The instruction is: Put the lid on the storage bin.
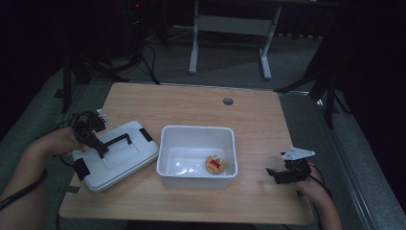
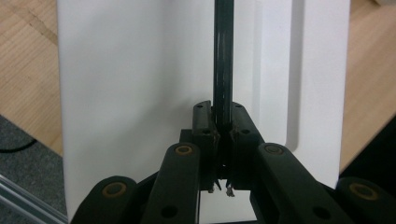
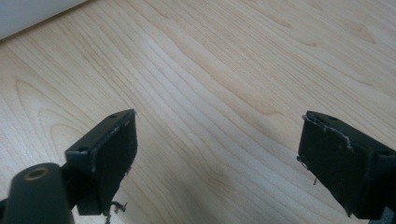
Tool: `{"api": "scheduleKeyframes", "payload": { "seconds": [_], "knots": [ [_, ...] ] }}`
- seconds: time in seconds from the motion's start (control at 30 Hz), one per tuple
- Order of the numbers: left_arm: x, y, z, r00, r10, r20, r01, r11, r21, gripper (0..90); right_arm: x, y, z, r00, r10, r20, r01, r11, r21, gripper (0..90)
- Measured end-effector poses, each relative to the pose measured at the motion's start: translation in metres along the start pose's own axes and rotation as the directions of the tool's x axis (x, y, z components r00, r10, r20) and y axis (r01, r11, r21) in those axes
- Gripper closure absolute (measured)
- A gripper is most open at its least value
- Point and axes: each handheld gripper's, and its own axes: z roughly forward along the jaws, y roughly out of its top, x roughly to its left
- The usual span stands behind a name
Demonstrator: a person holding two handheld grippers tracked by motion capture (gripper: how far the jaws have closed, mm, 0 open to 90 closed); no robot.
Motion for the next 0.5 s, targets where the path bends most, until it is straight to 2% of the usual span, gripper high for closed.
{"api": "scheduleKeyframes", "payload": {
  "seconds": [0.1, 0.33, 0.5],
  "knots": [
    [-0.001, -0.003, -0.009, 1.0000, -0.005, 0.000, 0.005, 1.0000, 0.003, 83.3, 0.000, 0.000, -0.001, 0.9999, 0.014, -0.004, -0.014, 1.000, -0.018, 11.4],
    [-0.009, -0.007, -0.029, 0.9997, 0.024, 0.009, -0.024, 0.9996, -0.014, 83.3, 0.001, -0.001, -0.001, 0.9999, 0.012, -0.003, -0.012, 1.000, -0.029, 11.4],
    [-0.015, -0.005, -0.048, 0.9992, 0.039, -0.002, -0.040, 0.9989, -0.024, 83.3, 0.001, -0.001, -0.002, 0.9999, 0.010, -0.008, -0.011, 1.000, -0.027, 11.4]
  ]
}}
